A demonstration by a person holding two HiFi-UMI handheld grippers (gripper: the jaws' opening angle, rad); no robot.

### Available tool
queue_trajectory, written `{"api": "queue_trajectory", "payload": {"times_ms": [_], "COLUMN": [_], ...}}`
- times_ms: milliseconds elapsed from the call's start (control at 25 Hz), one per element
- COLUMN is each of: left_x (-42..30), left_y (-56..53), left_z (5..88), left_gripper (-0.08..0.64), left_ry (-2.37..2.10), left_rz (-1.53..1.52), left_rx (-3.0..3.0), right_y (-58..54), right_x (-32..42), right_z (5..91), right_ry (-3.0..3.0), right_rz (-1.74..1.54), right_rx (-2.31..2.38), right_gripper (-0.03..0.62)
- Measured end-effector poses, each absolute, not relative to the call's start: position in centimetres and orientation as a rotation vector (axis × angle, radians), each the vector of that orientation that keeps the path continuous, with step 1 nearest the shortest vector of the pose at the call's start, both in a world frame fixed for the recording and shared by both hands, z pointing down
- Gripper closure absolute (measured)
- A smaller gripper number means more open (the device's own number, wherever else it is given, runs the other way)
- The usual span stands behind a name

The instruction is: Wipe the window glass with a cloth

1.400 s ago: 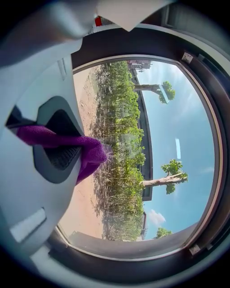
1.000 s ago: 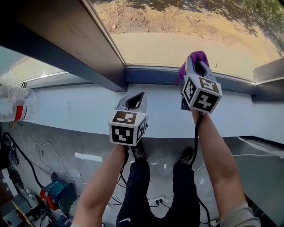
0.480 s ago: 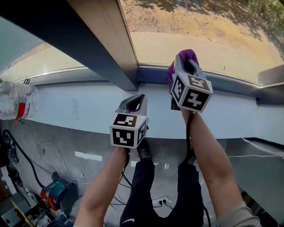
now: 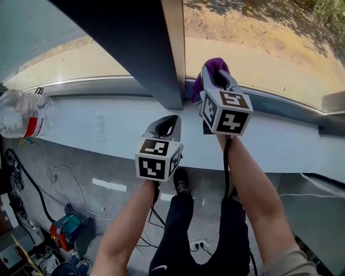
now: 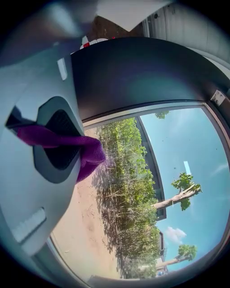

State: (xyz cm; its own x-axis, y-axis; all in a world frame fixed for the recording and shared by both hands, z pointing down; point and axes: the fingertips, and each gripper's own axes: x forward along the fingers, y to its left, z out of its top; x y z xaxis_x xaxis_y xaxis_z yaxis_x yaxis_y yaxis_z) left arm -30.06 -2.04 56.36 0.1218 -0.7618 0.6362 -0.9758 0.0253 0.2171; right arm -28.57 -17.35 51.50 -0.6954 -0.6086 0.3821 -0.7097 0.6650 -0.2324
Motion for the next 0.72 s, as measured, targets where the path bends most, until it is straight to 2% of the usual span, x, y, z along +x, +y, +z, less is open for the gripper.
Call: {"api": "queue_trajectory", "payload": {"times_ms": [440, 720], "left_x": [-30.4, -27.0], "left_y": [-1.8, -3.7], "left_z": [56.3, 56.9], "left_gripper": [0.56, 0.56], "left_ry": [-1.708, -1.689], "left_rz": [0.451, 0.474], "left_rx": [1.764, 1.776], "right_y": [-15.1, -13.9], "right_x": [-32.3, -28.2], "right_z": [51.5, 50.3], "right_ry": [-2.723, -2.83], "right_rz": [0.583, 0.588], "right_rx": [0.689, 0.559], "right_gripper": [0.531, 0.531]}}
